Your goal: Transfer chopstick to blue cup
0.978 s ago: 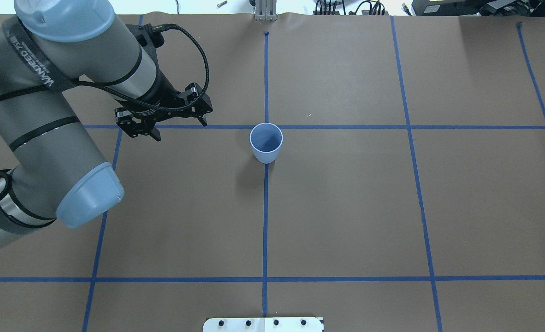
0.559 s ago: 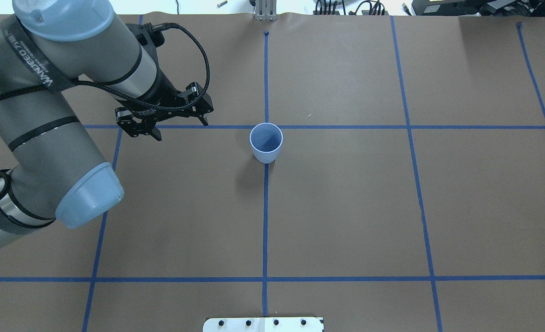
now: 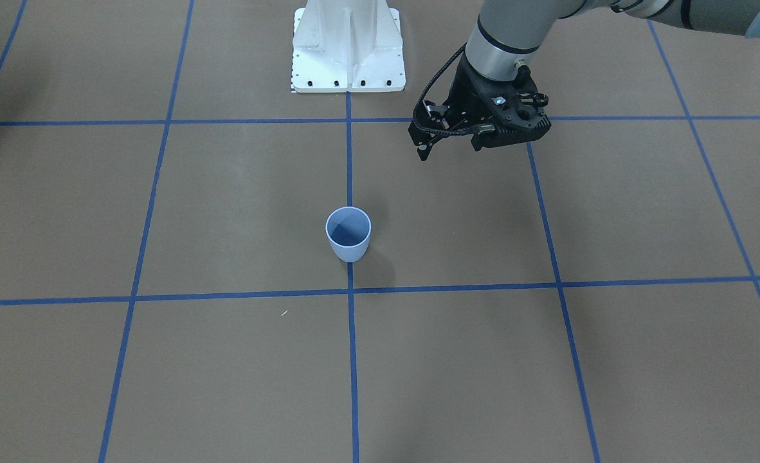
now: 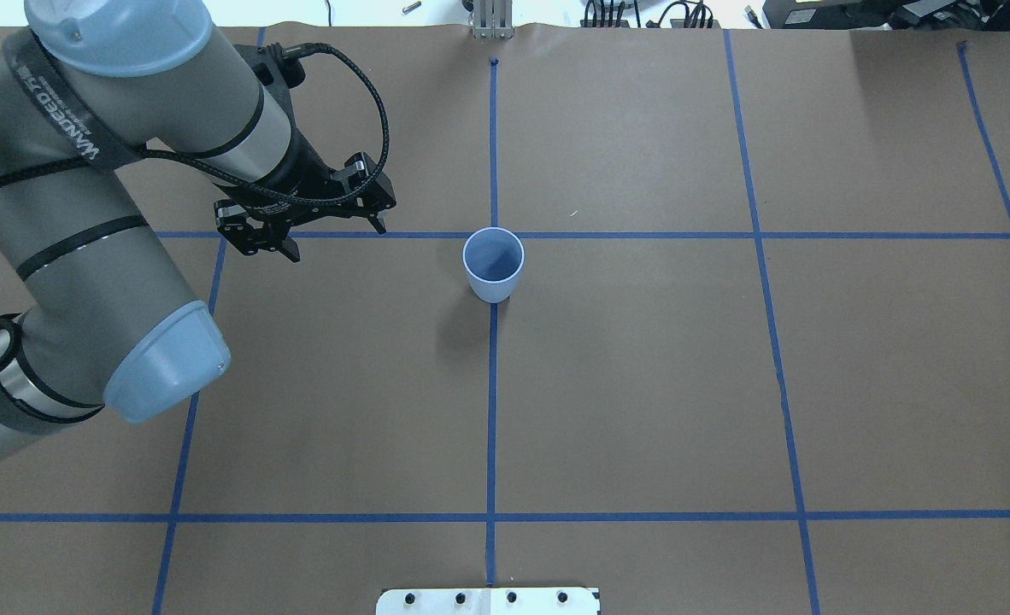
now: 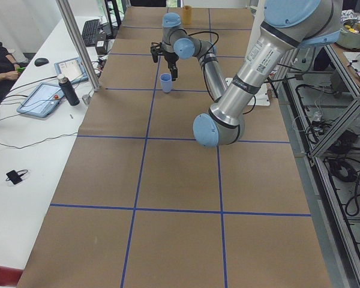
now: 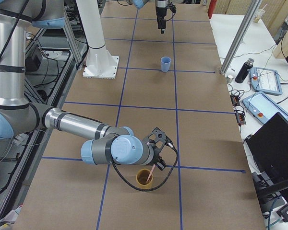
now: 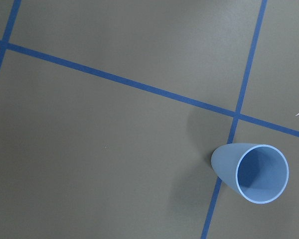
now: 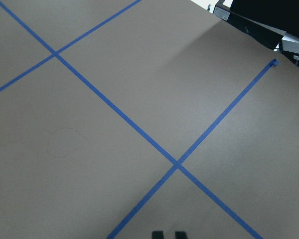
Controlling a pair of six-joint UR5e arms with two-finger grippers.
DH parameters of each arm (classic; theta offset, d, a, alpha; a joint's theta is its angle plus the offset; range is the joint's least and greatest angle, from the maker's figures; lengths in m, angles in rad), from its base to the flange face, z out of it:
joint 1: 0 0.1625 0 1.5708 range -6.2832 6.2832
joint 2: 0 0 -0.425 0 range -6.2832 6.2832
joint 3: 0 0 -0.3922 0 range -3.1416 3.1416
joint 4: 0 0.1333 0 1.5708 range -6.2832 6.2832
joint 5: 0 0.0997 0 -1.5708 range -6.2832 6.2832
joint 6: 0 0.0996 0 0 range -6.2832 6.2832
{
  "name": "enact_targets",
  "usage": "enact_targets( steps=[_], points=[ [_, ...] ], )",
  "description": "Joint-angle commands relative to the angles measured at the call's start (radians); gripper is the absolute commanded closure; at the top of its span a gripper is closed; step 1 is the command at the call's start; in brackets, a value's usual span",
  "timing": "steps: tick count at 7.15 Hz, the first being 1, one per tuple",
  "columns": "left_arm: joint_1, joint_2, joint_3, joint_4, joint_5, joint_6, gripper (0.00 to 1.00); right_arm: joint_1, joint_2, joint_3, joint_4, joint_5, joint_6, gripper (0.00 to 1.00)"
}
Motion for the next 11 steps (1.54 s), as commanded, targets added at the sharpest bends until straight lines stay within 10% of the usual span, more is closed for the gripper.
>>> enact_targets(
  steps=[1,6,11],
  points=[
    [0.001,0.001,0.002,-0.001,-0.002,0.0,0.02,0.03,0.004,0.073,-0.005,0.018,0.106,1.0],
    [0.001,0.001,-0.003,-0.006,0.0,0.004,0.02,-0.083,0.166,0.15,-0.005,0.027,0.557,1.0],
    [-0.132,0.041,0.006,0.0,-0.008,0.197,0.02,-0.436,0.495,0.178,-0.006,-0.079,1.473,1.0]
  ],
)
